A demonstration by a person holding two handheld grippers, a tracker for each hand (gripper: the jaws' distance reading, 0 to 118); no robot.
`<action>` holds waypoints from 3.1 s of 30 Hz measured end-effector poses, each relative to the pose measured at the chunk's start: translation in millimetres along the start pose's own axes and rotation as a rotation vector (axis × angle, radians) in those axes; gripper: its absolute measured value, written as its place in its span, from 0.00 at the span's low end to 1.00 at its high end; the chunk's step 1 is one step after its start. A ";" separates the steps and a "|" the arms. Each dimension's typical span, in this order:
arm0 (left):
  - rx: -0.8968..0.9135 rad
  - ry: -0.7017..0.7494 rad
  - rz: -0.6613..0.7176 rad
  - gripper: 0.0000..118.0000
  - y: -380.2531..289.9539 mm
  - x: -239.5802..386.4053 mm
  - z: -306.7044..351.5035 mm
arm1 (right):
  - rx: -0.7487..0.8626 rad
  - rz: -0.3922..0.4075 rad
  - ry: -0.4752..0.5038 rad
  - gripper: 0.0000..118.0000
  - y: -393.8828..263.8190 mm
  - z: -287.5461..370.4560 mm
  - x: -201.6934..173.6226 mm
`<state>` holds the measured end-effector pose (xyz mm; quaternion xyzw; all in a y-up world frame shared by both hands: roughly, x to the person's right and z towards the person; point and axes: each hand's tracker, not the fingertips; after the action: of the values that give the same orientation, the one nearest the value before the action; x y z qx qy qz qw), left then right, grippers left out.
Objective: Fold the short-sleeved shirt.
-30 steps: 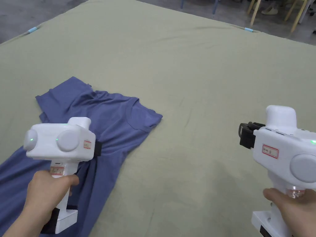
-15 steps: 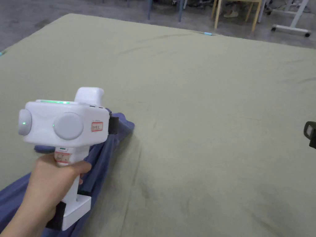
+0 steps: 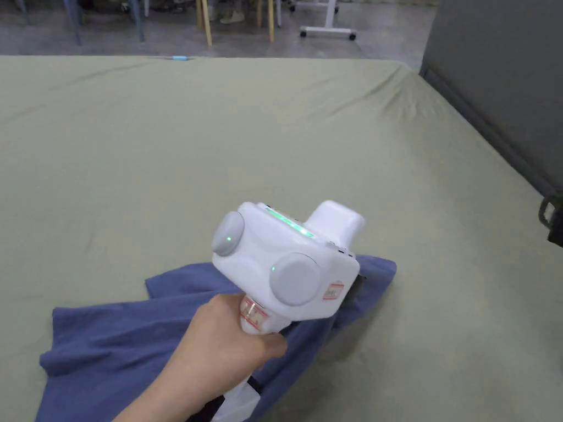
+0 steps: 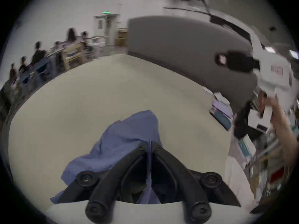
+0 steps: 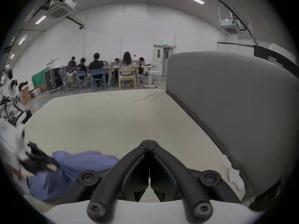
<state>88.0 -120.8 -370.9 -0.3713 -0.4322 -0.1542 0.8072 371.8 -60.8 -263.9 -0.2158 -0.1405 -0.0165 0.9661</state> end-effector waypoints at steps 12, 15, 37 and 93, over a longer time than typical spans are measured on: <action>-0.208 -0.091 -0.238 0.00 -11.0 105.5 -118.9 | -0.081 -0.082 -0.069 0.02 -48.7 -11.8 58.3; -0.213 -0.104 -0.066 0.40 -9.3 82.5 -118.2 | -0.097 -0.093 -0.059 0.02 -55.1 -15.9 58.3; 0.178 0.442 0.649 0.00 -201.7 -71.4 192.5 | -0.213 -0.051 0.128 0.02 -109.9 -1.5 -37.8; 0.557 0.441 0.736 0.01 -159.8 -74.4 274.0 | -0.196 -0.075 0.448 0.11 -43.2 36.7 -124.7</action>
<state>-206.0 -33.5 -260.8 -0.2285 -0.1170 0.1864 0.9483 238.4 -88.1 -249.1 -0.2943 0.0716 -0.1133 0.9463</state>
